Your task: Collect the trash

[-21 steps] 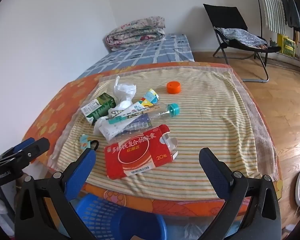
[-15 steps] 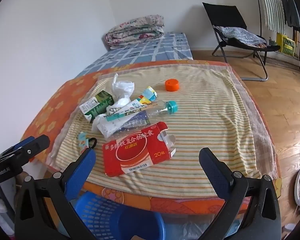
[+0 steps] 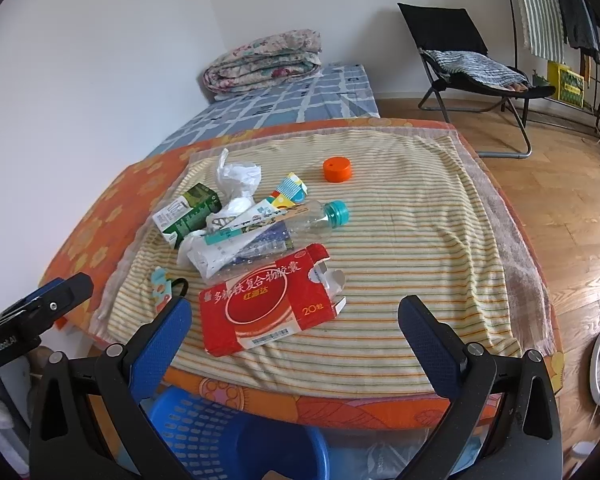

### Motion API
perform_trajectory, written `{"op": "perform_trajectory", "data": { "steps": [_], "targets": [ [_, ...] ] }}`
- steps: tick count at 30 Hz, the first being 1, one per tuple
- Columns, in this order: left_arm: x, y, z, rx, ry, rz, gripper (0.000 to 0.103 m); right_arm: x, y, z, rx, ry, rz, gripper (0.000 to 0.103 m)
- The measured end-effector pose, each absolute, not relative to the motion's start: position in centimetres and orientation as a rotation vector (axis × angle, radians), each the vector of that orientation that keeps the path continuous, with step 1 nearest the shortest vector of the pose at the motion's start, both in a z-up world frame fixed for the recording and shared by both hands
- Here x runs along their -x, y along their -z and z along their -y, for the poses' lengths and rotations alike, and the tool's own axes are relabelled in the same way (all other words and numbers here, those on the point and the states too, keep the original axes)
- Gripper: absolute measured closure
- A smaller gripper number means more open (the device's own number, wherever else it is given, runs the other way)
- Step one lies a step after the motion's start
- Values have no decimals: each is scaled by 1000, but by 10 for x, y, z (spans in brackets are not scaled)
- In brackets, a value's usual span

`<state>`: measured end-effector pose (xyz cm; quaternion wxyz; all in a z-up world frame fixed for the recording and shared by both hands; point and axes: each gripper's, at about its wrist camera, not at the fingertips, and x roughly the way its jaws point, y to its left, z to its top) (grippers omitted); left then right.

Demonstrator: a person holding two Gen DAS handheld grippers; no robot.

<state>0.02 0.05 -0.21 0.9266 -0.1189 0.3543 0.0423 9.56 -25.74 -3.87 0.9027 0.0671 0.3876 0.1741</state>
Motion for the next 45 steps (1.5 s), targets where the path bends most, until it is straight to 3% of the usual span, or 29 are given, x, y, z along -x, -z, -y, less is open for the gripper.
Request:
{"op": "perform_trajectory", "data": {
  "steps": [45],
  "targets": [
    [0,3,-14,256,-93,-718,0,-97,43,259,-146,-337,-812,0]
  ]
}}
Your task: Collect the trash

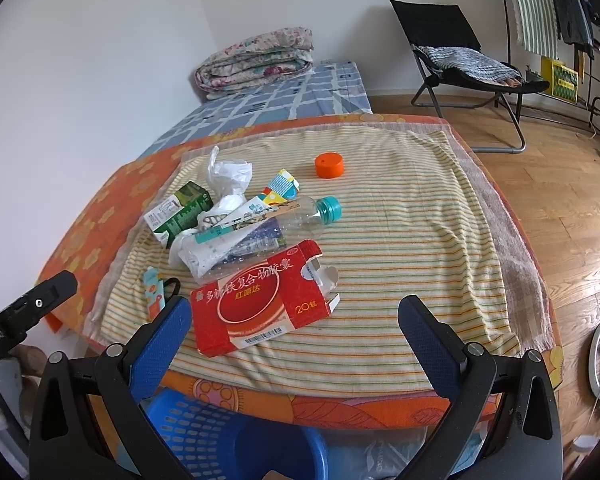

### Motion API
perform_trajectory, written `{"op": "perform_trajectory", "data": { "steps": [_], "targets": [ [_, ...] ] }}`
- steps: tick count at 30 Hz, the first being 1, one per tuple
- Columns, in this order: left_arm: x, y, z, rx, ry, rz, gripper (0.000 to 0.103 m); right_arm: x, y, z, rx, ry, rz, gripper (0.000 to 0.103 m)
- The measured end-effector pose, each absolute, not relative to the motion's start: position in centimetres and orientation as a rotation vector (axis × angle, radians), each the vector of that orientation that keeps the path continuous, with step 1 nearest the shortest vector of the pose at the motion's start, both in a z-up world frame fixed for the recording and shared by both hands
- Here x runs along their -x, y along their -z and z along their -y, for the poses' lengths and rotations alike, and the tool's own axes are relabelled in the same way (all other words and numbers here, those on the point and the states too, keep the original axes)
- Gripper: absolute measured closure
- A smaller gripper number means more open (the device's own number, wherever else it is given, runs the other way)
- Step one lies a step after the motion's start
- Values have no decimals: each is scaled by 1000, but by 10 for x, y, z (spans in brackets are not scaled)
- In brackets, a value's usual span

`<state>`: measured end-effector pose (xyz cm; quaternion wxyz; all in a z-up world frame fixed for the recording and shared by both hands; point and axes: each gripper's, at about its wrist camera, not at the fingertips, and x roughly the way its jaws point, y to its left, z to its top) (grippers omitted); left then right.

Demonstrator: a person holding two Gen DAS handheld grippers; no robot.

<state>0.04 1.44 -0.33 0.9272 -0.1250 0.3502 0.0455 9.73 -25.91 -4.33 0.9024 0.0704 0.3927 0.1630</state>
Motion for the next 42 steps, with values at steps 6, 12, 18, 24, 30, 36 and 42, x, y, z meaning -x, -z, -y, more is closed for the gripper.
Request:
{"op": "perform_trajectory", "data": {
  "steps": [6,12,18,24,30,36,42],
  "targets": [
    [0,3,-15,256,-93,-718,0,-98,43,259,-145,-336,-811,1],
    [0,5,-15,256,-95,-720,0,-97,43,258,-143,-335,-811,1],
    [3,6,-22,254,-103,-730,0,-97,45,257,-141,-343,-813,1],
    [0,11,-21,240,-122,-748,0,-97,48,250,-144,-358,-796,1],
    [-13,21,-30,193,-152,-789,0,-112,55,240,-80,-376,-829,1],
    [-30,34,-50,268,-150,-846,0,-137,71,234,-105,-421,-951,1],
    [-41,46,-57,359,-122,-905,4,-163,74,231,-138,-447,-993,1]
  ]
}}
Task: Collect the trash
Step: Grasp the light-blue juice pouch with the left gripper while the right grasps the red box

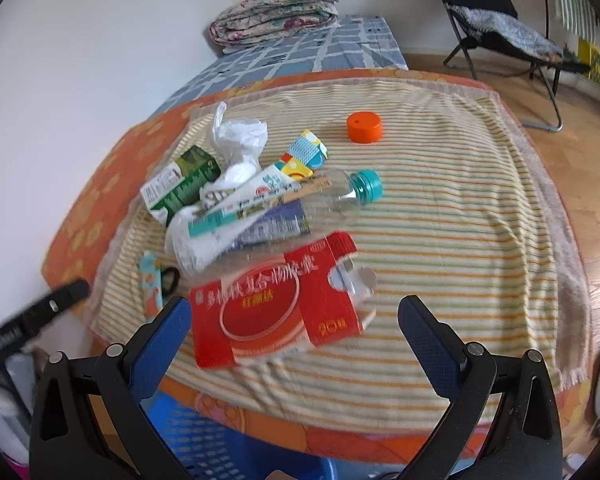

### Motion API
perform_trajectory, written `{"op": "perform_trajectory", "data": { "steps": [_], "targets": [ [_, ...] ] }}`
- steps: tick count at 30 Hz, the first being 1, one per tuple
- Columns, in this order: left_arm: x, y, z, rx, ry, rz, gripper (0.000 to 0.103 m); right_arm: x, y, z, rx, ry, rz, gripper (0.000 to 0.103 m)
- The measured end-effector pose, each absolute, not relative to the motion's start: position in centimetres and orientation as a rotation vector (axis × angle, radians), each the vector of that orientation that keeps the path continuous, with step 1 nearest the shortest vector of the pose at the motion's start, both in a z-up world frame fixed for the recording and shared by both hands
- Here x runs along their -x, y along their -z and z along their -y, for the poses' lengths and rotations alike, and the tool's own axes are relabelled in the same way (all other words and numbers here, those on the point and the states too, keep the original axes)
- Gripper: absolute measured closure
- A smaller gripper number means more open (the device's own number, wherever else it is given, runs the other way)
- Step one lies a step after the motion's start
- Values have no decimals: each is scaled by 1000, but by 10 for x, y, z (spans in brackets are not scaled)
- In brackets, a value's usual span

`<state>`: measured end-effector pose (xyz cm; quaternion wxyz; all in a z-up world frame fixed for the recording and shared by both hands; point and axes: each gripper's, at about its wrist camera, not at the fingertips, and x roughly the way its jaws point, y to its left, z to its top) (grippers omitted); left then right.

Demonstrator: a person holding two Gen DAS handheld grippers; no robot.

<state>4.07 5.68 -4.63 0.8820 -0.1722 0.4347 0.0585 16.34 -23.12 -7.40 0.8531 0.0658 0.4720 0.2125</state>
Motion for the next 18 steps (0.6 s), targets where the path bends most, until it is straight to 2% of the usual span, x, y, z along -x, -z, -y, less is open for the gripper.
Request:
{"op": "perform_trajectory", "data": {
  "steps": [3,5,7,11,14,18],
  "targets": [
    [-46,50,-55,365,-104,-925,6,-177,81,237,-171,-426,-1024,1],
    [-50,55,-54,371,-96,-945,13,-185,89,241,-225,-447,-1073,14],
    [-55,60,-55,386,-84,-969,17,-193,98,245,-284,-467,-1123,21],
    [-64,72,-58,429,-69,-1009,22,-202,108,249,-320,-474,-1156,22],
    [-72,83,-57,448,-57,-1049,29,-206,111,242,-299,-497,-1159,28],
    [-82,96,-56,446,-55,-1088,33,-210,119,233,-272,-527,-1186,32]
  ]
}}
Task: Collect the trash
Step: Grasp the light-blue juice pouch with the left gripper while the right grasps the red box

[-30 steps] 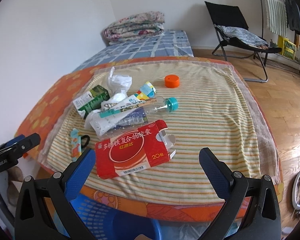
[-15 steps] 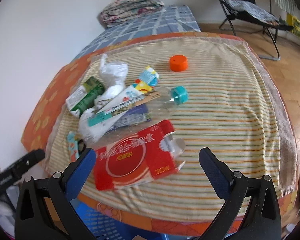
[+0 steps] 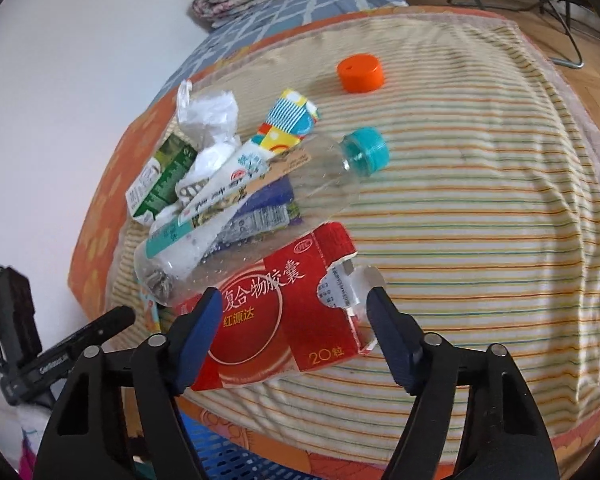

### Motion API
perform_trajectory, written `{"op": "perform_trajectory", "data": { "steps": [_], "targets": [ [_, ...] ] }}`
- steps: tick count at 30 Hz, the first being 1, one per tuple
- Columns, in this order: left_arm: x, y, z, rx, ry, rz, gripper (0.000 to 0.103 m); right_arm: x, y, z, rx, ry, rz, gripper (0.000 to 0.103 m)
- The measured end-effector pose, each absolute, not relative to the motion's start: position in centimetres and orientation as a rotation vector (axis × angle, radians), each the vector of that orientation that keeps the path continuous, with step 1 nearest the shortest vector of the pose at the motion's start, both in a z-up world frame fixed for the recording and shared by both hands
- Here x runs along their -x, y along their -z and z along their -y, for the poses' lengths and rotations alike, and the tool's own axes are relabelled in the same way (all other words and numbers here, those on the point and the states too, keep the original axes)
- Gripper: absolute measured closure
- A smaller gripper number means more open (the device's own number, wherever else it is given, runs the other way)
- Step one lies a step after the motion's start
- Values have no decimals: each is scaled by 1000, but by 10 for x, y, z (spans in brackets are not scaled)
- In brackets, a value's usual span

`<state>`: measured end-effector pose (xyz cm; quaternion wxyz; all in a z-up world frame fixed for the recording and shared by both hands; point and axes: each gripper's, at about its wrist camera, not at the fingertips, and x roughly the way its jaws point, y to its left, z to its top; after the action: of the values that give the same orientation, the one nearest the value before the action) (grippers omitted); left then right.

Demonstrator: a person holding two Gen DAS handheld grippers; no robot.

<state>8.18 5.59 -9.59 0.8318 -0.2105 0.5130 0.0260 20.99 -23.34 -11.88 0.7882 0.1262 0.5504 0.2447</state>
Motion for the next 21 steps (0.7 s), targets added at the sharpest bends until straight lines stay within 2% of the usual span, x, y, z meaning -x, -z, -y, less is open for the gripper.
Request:
{"op": "perform_trajectory", "data": {
  "steps": [4,9,11,17,21],
  "targets": [
    [-92,106,-54,424,-68,-1116,39,-212,127,226,-235,-537,-1203,34],
    [-101,113,-56,405,-76,-1126,42,-212,137,222,-209,-544,-1216,34],
    [-103,114,-56,395,-82,-1125,49,-211,137,221,-196,-549,-1211,35],
    [-99,116,-73,458,-76,-1116,66,-210,137,222,-216,-567,-1212,55],
    [-93,117,-84,498,-67,-1110,67,-209,137,228,-238,-580,-1210,63]
  ]
}}
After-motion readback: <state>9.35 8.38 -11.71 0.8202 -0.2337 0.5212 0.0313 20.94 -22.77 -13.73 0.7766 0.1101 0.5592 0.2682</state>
